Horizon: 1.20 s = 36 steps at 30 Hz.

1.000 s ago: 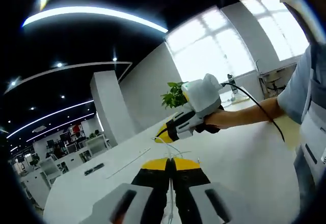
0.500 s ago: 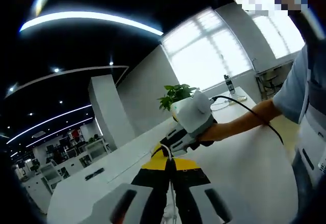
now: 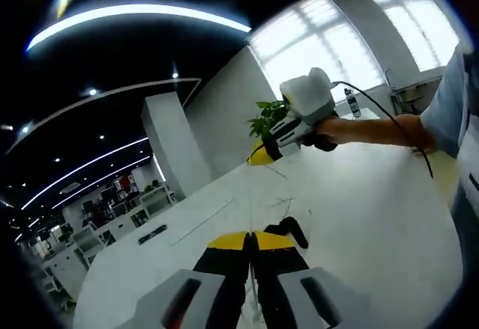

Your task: Peel open the Velcro strap on the desktop, arrange the wired earphones neatly onto it, and close the Velcro strap to secure them.

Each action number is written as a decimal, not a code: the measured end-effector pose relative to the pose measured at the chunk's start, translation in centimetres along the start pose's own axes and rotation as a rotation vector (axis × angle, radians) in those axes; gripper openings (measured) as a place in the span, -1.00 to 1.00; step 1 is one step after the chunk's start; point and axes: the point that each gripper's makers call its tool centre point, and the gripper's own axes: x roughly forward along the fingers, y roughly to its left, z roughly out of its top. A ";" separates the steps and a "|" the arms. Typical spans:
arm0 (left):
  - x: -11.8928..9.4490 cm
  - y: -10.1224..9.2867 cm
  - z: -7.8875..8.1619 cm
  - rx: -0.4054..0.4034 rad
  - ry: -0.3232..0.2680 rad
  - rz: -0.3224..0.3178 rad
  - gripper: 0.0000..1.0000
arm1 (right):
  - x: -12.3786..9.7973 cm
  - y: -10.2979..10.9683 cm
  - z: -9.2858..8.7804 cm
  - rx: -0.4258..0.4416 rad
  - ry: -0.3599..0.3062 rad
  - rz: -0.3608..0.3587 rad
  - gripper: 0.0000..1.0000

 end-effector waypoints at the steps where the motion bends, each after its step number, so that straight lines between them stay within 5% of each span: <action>1: 0.0 -0.1 0.1 -0.002 -0.007 -0.001 -0.90 | -0.3 -0.4 0.3 -0.022 0.002 -0.011 -0.93; 8: -0.2 -0.2 0.5 0.014 -0.023 0.014 -0.90 | -1.4 -2.8 0.1 -0.092 0.041 -0.075 -0.93; 20: -1.4 0.9 -0.2 0.013 -0.007 0.054 -0.90 | -3.9 -7.6 -2.0 0.007 0.074 -0.138 -0.93; 36: -2.6 1.2 -1.1 -0.012 0.004 0.077 -0.90 | -4.8 -11.9 -3.1 0.000 0.105 -0.269 -0.93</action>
